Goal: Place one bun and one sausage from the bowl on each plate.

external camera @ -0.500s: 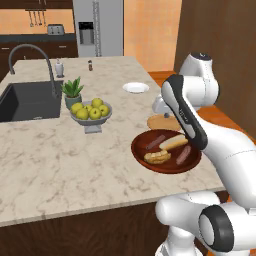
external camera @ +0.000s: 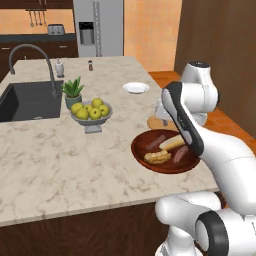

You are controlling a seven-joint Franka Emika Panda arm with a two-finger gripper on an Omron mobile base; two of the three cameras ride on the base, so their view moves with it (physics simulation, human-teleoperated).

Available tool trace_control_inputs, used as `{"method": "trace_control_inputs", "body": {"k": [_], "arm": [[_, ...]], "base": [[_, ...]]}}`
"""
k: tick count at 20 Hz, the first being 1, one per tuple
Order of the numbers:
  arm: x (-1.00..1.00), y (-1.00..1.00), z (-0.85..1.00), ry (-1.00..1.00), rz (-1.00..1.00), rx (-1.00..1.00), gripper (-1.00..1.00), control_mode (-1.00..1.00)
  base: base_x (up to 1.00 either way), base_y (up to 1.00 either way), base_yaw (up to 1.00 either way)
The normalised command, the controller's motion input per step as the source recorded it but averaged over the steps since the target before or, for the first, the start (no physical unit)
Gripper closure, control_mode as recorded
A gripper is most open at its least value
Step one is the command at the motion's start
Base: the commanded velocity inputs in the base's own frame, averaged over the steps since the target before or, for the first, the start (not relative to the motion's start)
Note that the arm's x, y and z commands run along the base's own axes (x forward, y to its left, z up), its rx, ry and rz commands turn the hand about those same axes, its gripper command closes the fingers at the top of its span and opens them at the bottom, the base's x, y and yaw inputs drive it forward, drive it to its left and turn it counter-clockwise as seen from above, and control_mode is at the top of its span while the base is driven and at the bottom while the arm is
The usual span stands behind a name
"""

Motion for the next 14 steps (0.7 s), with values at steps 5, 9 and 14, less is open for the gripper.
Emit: {"method": "trace_control_inputs", "body": {"k": [5,9,14], "arm": [[0.26,0.0,-0.7,0.01,-0.7,0.08,-1.0,-1.0],[0.31,-0.15,-0.63,0.06,-0.53,0.19,-1.0,-1.0],[0.43,-0.22,-0.69,0.12,-0.2,0.28,-1.0,-1.0]], "base": [[0.0,0.0,0.0],[0.0,0.0,0.0],[0.0,0.0,0.0]]}}
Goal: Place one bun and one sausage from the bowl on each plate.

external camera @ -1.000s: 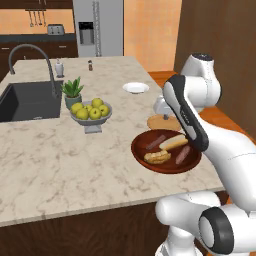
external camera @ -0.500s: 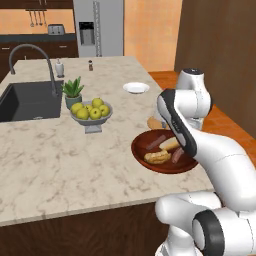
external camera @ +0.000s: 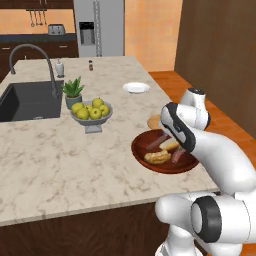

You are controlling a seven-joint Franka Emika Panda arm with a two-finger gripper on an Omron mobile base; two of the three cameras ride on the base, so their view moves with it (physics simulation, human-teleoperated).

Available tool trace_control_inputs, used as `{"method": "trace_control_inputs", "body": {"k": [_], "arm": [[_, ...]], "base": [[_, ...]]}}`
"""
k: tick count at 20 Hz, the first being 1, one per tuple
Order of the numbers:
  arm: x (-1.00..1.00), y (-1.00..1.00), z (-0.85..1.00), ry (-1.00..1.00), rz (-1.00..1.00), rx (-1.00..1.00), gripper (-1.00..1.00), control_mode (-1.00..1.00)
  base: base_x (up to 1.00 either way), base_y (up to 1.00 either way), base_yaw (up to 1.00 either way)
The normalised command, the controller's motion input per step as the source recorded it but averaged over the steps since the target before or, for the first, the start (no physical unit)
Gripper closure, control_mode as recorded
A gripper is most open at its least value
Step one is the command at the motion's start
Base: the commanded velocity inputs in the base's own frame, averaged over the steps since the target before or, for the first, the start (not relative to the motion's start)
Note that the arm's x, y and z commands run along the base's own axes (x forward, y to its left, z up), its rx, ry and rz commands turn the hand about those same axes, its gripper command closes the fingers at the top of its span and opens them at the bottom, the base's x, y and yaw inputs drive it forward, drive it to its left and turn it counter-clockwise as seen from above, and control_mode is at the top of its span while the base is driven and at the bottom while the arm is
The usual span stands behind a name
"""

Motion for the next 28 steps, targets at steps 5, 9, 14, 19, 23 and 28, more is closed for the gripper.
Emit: {"method": "trace_control_inputs", "body": {"k": [5,9,14,19,23,28], "arm": [[0.13,0.07,-0.6,0.02,-0.11,0.04,-1.0,-1.0],[0.18,0.07,-0.45,-0.01,0.0,0.0,-1.0,-1.0],[0.11,-0.01,-0.51,-0.09,0.0,0.01,-1.0,-1.0],[0.45,-0.01,-0.21,-0.02,-0.01,0.03,-1.0,-1.0],[0.47,0.0,-0.1,0.0,-0.01,0.03,-1.0,-1.0],[0.03,0.0,-0.24,0.0,0.0,0.0,-1.0,-1.0]], "base": [[0.0,0.0,0.0],[0.0,0.0,0.0],[0.0,0.0,0.0],[0.0,0.0,0.0],[0.0,0.0,0.0],[0.0,0.0,0.0]]}}
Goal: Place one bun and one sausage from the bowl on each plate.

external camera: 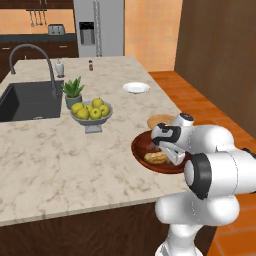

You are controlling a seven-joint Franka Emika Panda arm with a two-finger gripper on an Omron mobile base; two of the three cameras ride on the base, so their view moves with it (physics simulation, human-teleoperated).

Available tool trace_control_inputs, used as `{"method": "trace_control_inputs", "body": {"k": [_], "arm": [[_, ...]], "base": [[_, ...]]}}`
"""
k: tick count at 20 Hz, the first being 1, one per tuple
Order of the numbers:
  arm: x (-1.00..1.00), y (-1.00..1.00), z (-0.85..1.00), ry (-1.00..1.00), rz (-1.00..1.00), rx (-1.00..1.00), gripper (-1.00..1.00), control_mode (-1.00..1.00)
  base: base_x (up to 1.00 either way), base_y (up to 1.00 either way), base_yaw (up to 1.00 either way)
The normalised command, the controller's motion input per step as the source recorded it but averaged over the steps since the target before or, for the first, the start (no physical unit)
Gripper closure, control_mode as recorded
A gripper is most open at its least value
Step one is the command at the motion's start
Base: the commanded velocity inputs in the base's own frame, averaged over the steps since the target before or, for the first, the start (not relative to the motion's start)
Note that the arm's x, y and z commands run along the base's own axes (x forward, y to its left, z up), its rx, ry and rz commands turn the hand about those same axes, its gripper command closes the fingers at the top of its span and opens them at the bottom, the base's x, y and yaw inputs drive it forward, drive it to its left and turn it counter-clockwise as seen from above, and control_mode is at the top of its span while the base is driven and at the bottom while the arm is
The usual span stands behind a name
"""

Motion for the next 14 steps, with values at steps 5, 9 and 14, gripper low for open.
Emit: {"method": "trace_control_inputs", "body": {"k": [5,9,14], "arm": [[0.0,0.0,-0.28,0.0,0.0,0.0,-1.0,-1.0],[0.0,0.0,-0.03,0.0,0.0,0.0,1.0,-1.0],[0.0,0.0,0.29,-0.03,-0.02,0.0,1.0,-1.0]], "base": [[0.0,0.0,0.0],[0.0,0.0,0.0],[0.0,0.0,0.0]]}}
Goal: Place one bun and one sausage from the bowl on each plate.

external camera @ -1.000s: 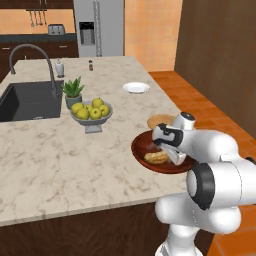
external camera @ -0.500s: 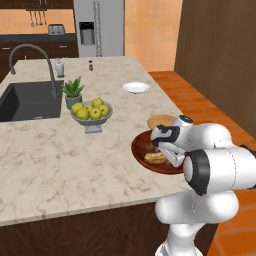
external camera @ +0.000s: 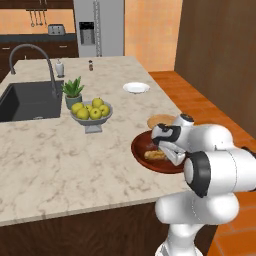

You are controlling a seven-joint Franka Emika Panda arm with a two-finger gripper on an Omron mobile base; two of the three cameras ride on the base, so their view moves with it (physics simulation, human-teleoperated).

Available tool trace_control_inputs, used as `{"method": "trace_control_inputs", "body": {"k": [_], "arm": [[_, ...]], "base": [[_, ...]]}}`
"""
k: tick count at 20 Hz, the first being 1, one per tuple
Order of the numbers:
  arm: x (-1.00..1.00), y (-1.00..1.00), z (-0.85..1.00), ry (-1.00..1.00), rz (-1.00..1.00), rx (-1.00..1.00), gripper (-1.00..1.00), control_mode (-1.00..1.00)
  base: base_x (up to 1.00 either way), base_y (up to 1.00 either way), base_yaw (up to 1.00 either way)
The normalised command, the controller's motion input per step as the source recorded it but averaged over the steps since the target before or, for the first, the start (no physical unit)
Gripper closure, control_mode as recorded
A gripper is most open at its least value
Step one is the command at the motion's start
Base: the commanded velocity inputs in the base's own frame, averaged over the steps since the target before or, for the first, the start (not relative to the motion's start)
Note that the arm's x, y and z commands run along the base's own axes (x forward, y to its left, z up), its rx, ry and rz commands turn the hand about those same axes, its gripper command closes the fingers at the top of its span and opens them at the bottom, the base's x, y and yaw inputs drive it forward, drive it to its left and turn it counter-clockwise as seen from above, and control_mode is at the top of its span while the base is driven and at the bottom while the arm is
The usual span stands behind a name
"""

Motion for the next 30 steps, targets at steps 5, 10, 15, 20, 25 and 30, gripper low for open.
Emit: {"method": "trace_control_inputs", "body": {"k": [5,10,15,20,25,30], "arm": [[-0.24,0.0,0.87,-0.07,-0.06,0.0,1.0,-1.0],[-0.93,0.0,0.37,0.0,-0.04,0.0,1.0,-1.0],[-0.64,0.04,0.59,0.01,-0.1,-0.03,1.0,-1.0],[-0.26,0.08,0.62,0.14,-0.07,-0.13,1.0,-1.0],[-0.23,0.01,0.35,0.13,-0.02,-0.07,1.0,-1.0],[-0.08,0.03,0.01,0.0,0.0,-0.05,1.0,-1.0]], "base": [[0.0,0.0,0.0],[0.0,0.0,0.0],[0.0,0.0,0.0],[0.0,0.0,0.0],[0.0,0.0,0.0],[0.0,0.0,0.0]]}}
